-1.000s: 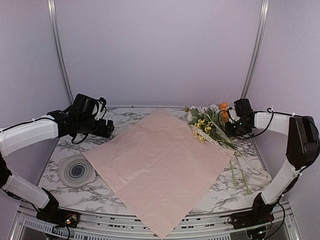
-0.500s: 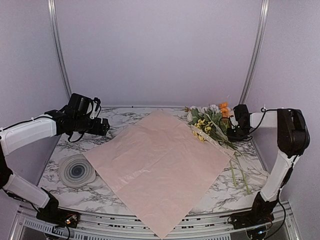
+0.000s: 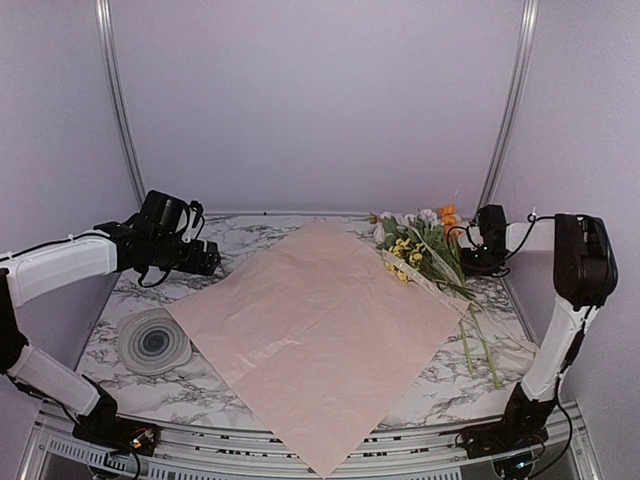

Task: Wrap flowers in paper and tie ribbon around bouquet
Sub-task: Pick up the fake flower from the corner of the board.

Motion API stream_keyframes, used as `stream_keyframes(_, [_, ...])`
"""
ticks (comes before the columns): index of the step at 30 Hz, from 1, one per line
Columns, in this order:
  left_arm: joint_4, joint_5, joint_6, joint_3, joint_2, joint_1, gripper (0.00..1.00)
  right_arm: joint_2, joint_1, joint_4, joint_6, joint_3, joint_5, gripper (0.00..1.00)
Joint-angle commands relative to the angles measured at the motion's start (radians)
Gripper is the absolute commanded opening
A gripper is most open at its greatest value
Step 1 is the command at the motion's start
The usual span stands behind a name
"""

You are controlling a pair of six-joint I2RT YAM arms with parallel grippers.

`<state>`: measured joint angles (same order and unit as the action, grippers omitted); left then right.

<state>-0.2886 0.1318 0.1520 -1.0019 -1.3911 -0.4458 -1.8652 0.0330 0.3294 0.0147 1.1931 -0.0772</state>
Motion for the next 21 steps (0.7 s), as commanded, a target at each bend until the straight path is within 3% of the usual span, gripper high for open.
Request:
stream_keyframes(1, [0.016, 0.005, -0.008, 0.009, -0.024, 0.005, 0.97, -0.037, 0.0, -0.034, 0.002, 0.05, 0.041, 0.29])
stream_keyframes(10, [0.016, 0.008, -0.009, 0.011, -0.032, 0.005, 0.97, -0.097, 0.001, -0.056, 0.01, 0.07, 0.056, 0.21])
stream_keyframes(17, [0.013, -0.002, -0.008, 0.008, -0.041, 0.005, 0.97, -0.142, 0.001, -0.065, 0.01, 0.049, 0.109, 0.28])
stream_keyframes(21, [0.012, -0.007, -0.007, 0.008, -0.043, 0.005, 0.97, -0.137, 0.001, -0.07, -0.011, 0.041, 0.129, 0.18])
